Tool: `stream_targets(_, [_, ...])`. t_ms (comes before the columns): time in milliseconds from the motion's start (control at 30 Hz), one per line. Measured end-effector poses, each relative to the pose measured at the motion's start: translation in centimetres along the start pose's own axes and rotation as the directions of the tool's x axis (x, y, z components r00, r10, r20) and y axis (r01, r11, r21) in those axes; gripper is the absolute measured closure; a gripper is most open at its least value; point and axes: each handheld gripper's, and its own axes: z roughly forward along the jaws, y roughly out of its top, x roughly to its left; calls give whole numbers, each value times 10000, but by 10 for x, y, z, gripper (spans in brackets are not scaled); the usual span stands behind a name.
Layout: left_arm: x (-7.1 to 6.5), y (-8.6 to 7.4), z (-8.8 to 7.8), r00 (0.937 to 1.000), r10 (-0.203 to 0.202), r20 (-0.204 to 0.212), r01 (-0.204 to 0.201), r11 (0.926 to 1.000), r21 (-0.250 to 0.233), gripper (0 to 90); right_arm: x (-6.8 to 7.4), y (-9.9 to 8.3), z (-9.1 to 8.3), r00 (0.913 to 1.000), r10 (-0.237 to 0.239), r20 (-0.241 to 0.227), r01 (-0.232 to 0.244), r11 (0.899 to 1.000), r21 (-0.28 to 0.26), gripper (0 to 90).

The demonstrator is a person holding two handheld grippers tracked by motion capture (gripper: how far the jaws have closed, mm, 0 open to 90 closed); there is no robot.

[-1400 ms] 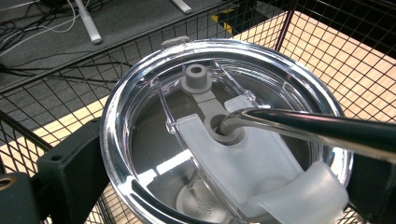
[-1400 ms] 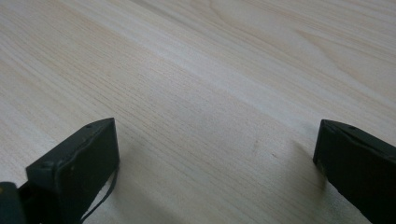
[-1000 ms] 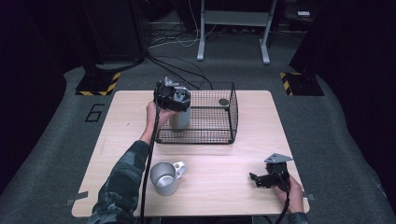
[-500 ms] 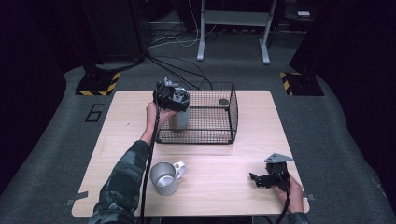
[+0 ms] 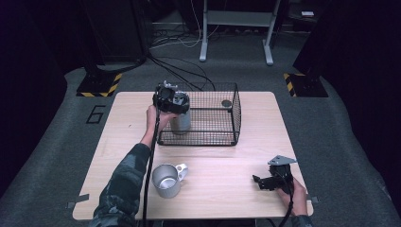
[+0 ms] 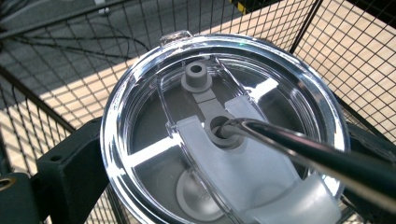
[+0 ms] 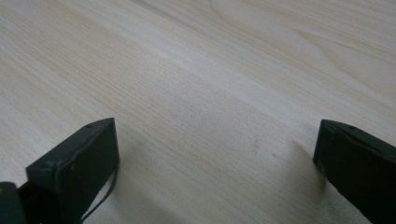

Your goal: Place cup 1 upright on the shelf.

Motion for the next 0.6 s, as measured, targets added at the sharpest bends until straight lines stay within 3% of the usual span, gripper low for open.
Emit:
stream_targets(467, [-3, 2, -2, 9999, 85, -85, -85, 10000, 43, 32, 0, 0, 0, 10000, 1, 0, -1, 10000, -7, 0])
stream_targets(600, [-3, 6, -12, 9999, 83, -97, -87, 9990, -428, 31, 0, 0, 0, 10000, 76, 12, -76, 10000, -34, 0])
